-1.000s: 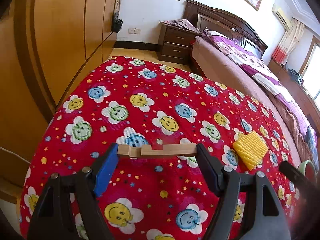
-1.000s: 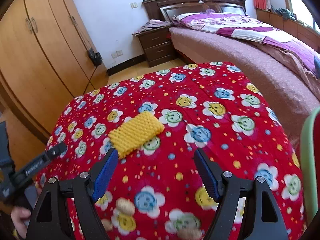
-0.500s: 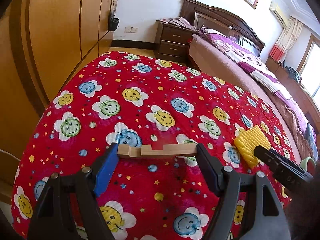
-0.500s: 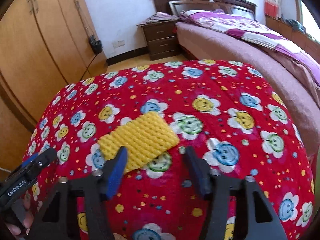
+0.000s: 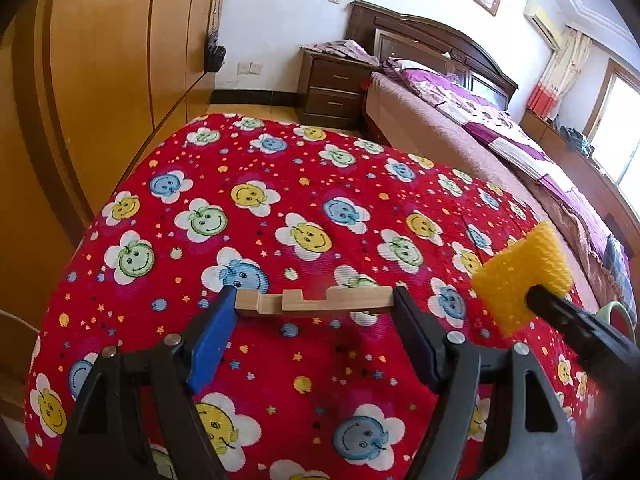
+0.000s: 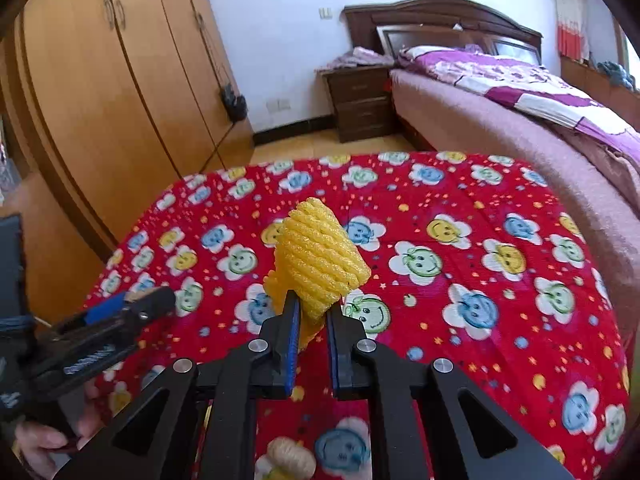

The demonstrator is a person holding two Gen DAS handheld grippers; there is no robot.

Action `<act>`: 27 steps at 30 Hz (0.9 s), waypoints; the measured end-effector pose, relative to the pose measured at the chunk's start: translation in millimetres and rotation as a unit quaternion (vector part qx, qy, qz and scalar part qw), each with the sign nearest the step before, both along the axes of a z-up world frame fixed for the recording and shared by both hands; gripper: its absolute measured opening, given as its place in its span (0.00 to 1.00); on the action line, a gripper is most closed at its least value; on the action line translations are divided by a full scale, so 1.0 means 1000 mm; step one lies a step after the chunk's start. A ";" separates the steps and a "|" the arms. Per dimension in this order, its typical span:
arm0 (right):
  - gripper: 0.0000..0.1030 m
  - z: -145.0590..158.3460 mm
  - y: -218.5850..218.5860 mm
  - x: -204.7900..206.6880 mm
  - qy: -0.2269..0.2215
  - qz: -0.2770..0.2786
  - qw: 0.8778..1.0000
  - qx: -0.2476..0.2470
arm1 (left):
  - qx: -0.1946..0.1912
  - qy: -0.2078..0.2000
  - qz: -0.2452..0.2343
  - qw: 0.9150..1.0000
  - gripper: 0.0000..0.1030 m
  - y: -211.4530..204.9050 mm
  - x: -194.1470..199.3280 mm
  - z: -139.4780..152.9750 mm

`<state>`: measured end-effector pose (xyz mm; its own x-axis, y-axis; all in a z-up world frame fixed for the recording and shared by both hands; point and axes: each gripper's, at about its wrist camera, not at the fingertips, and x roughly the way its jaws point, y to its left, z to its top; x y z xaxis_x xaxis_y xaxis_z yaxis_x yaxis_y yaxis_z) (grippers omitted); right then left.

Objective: Collect trash
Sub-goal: 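Carry the wooden stick and yellow mesh over the red bin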

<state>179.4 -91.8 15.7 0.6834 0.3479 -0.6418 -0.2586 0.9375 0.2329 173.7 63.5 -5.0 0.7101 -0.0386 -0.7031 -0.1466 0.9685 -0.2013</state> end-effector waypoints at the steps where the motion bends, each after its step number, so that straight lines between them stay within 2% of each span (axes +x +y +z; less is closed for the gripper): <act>1: 0.12 0.003 -0.003 -0.005 -0.003 -0.005 1.000 0.004 | 0.002 -0.002 -0.003 1.000 0.74 -0.001 -0.001 0.001; 14: 0.12 0.029 -0.053 -0.068 -0.020 -0.044 0.998 0.047 | -0.010 -0.028 -0.037 0.999 0.74 -0.016 -0.039 0.043; 27: 0.12 0.041 -0.085 -0.120 -0.037 -0.068 0.995 0.067 | -0.032 -0.032 -0.067 0.997 0.74 -0.042 -0.082 0.062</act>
<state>59.4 -177.1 57.2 0.7732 0.3286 -0.5424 -0.1534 0.9268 0.3428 91.2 21.1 56.6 0.7383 -0.1796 -0.6501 -0.0023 0.9632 -0.2687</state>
